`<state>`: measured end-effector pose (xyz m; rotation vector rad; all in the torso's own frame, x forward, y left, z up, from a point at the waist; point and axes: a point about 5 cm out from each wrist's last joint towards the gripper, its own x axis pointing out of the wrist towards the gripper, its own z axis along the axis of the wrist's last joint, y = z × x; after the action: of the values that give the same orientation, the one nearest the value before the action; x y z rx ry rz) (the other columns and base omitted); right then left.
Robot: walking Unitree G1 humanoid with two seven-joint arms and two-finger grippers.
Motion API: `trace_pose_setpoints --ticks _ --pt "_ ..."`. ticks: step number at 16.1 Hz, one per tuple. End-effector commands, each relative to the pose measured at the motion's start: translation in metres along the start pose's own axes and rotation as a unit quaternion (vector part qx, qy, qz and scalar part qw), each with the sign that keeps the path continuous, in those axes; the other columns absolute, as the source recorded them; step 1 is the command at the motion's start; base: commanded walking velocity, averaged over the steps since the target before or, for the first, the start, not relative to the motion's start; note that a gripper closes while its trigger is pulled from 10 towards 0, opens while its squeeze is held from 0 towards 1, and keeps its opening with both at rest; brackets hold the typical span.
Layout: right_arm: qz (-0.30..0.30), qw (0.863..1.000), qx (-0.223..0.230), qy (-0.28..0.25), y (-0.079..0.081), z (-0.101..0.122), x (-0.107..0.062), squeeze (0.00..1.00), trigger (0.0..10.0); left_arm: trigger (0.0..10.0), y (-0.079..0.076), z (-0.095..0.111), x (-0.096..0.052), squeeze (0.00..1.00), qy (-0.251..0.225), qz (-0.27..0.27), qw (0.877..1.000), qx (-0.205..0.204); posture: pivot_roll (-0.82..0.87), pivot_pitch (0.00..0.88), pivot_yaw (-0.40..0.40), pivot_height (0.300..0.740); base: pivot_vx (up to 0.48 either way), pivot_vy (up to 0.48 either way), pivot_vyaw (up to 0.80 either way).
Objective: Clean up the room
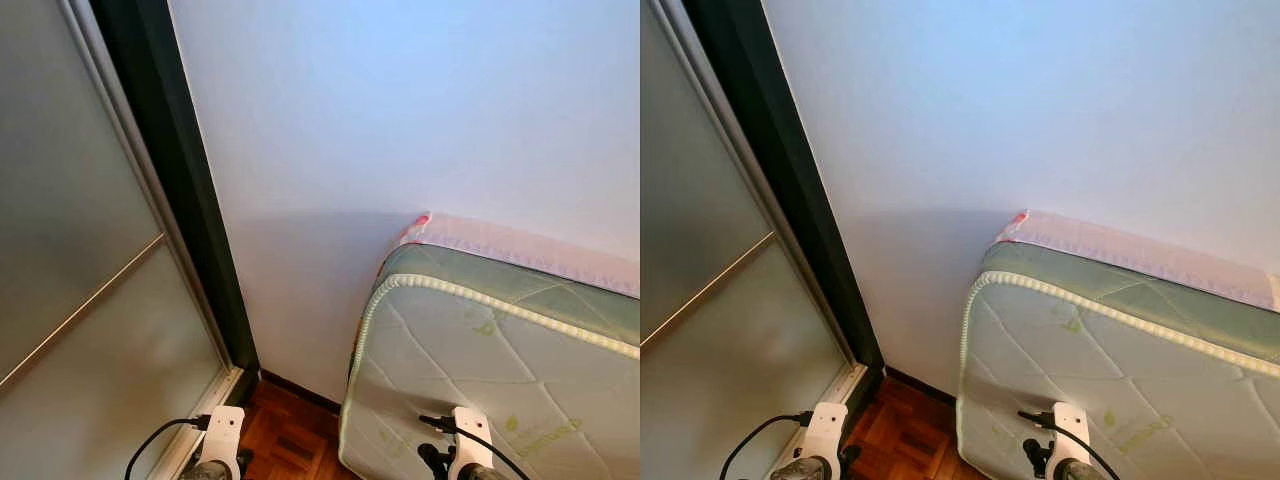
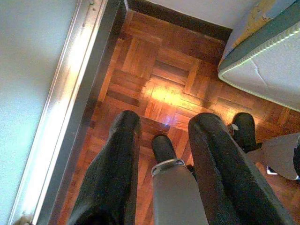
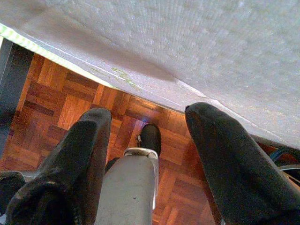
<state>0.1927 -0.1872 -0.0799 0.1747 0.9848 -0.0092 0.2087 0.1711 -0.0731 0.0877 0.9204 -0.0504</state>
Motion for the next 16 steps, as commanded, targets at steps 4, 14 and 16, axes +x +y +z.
trace_pose_setpoints --ticks 4,14,16 --pt "0.005 1.0 -0.002 -0.014 0.0016 0.0074 0.0007 0.0 10.0 10.0 0.0014 -0.0012 -0.0002 0.0 0.004 0.0 1.0 0.004 -0.07 0.0 0.004 0.74 0.0 0.0 0.0" --pt "0.009 1.0 -0.007 -0.013 0.0016 0.0081 0.0007 0.0 10.0 10.0 0.001 -0.001 -0.0001 0.0 0.005 -0.002 1.0 0.002 -0.07 0.0 0.004 0.74 -0.129 0.0 0.0" --pt "0.01 1.0 -0.01 -0.013 0.0016 0.0083 0.0007 0.0 10.0 10.0 0.001 -0.001 -0.0001 0.0 0.005 -0.002 1.0 0.002 -0.07 0.0 0.004 0.74 -0.272 0.0 0.0"
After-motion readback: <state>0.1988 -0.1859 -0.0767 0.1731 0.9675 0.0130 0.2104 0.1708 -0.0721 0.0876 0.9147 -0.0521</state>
